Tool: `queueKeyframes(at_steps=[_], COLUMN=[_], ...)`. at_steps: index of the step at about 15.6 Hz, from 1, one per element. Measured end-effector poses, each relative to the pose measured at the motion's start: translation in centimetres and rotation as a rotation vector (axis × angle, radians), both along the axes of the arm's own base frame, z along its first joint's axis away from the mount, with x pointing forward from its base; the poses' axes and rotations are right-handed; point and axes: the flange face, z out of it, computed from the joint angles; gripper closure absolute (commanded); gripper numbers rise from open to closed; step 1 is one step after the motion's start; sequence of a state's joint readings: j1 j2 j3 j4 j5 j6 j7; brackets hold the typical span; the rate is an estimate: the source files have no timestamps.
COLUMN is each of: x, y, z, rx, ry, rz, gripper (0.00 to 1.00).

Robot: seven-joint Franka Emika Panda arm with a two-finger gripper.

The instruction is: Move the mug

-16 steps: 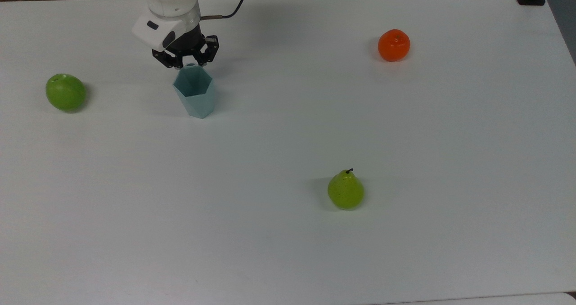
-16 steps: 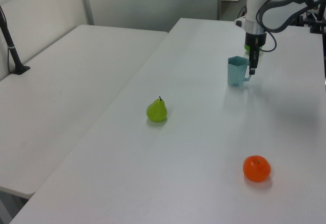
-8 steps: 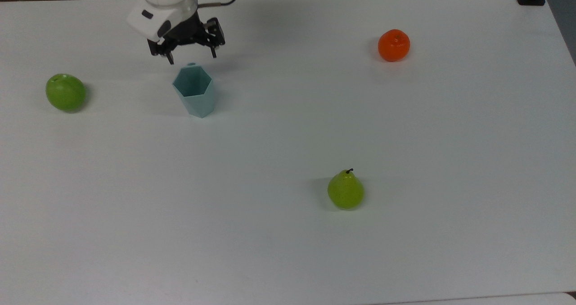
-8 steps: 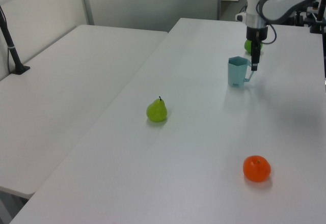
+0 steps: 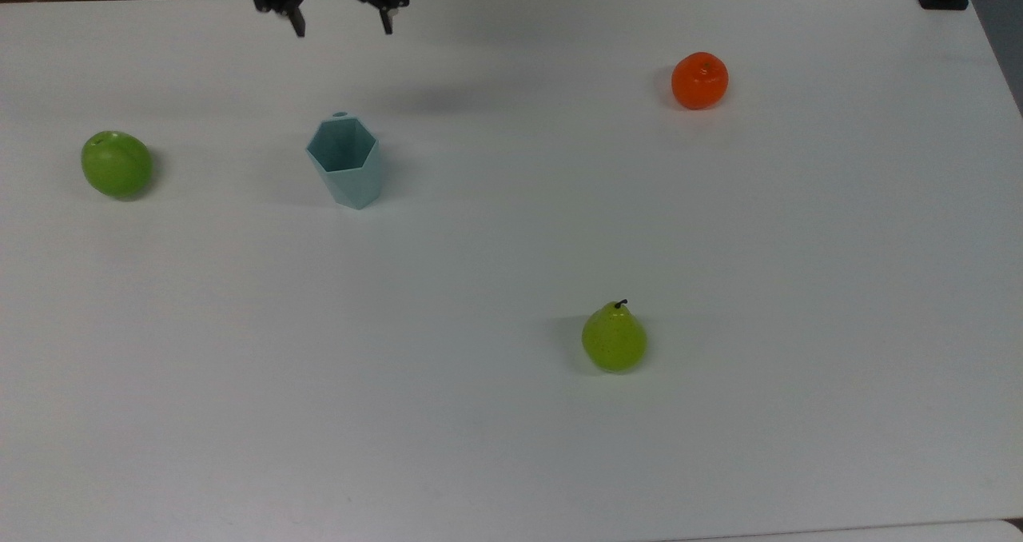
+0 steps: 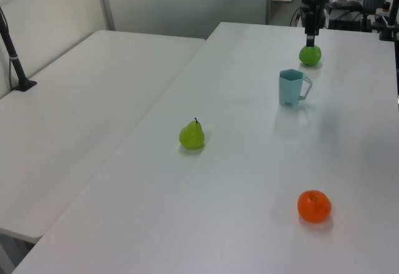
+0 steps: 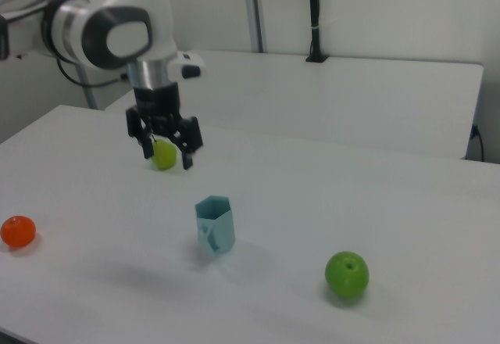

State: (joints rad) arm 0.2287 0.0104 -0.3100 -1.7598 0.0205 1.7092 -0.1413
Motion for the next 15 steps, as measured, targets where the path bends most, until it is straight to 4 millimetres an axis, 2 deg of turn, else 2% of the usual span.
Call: queueKeyframes(at_steps=[3, 5, 10, 13, 15], x=[0.0, 0.0, 0.9, 2.2, 2.4], y=[3.6, 5.1, 5.4, 6.1, 6.2], z=[3.3, 4.7, 6.6, 6.8, 6.7], rx=[-0.008, -0.010, -0.003, 0.000, 0.002], ry=[0.003, -0.007, -0.111, -0.214, -0.227], rz=[-0.081, -0.108, -0.102, -0.024, 0.010], gripper=[0.00, 0.00, 0.00, 0.00, 0.00])
